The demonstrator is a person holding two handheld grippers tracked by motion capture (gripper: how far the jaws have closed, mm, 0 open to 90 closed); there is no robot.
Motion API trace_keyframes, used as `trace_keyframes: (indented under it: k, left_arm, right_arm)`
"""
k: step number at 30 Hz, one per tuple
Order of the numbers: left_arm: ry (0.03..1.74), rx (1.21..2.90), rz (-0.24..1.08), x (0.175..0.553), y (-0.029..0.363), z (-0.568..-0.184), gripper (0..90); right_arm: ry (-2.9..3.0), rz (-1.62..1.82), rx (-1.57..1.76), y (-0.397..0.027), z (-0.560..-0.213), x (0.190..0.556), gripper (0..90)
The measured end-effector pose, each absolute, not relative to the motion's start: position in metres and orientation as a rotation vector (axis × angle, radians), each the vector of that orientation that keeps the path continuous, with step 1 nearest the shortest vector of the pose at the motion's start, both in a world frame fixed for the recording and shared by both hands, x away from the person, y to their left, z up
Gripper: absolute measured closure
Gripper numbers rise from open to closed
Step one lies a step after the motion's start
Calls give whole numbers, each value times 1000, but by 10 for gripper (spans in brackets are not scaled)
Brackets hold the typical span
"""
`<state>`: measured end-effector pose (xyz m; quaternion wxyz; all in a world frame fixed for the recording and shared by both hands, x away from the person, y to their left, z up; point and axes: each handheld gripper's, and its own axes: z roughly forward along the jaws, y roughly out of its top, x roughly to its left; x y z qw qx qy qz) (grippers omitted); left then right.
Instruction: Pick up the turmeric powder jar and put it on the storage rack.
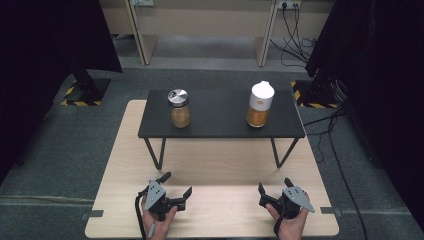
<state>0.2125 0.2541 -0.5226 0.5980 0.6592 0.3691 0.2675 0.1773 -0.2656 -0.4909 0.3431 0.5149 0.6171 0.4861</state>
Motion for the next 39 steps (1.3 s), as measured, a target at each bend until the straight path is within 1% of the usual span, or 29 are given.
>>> trace_keyframes:
  k: [39]
  left_arm:
    - [856, 1532, 618, 213, 255, -522, 25]
  right_arm:
    - [1602, 1277, 1336, -268, -497, 177, 19]
